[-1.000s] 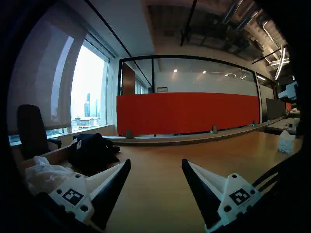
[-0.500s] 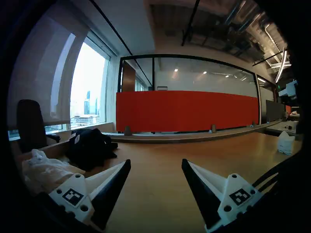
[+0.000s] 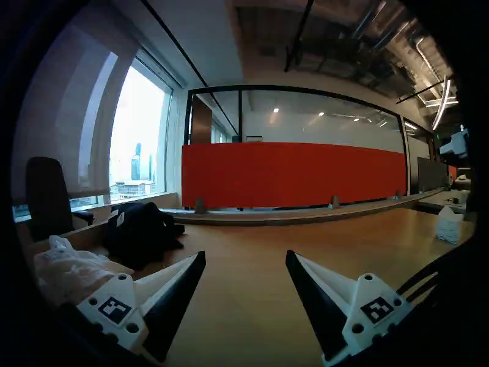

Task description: Fold towel

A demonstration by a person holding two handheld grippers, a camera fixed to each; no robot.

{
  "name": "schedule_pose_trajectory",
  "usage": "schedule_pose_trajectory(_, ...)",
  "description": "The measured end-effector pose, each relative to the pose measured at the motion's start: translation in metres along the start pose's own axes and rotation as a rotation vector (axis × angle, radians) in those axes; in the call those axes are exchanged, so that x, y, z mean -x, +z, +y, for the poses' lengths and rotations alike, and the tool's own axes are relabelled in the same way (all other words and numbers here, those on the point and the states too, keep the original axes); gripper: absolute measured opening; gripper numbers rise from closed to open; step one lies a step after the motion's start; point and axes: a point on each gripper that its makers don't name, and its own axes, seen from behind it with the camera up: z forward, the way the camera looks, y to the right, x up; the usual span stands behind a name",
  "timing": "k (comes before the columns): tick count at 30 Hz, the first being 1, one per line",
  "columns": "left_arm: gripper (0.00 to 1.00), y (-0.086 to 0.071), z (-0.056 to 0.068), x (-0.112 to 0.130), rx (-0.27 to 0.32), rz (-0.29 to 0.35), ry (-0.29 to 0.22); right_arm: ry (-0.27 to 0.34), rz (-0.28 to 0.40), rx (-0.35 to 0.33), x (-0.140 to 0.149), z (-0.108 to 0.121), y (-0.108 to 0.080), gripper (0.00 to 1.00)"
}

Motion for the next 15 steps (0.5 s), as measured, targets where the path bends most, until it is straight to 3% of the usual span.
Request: schedule_pose_trajectory(15, 0.97, 0.001, 0.001, 0.004, -0.001, 0.001, 0.001, -0.041, 0.076, 0.046, -0.009, 0.025, 0.0, 1.0)
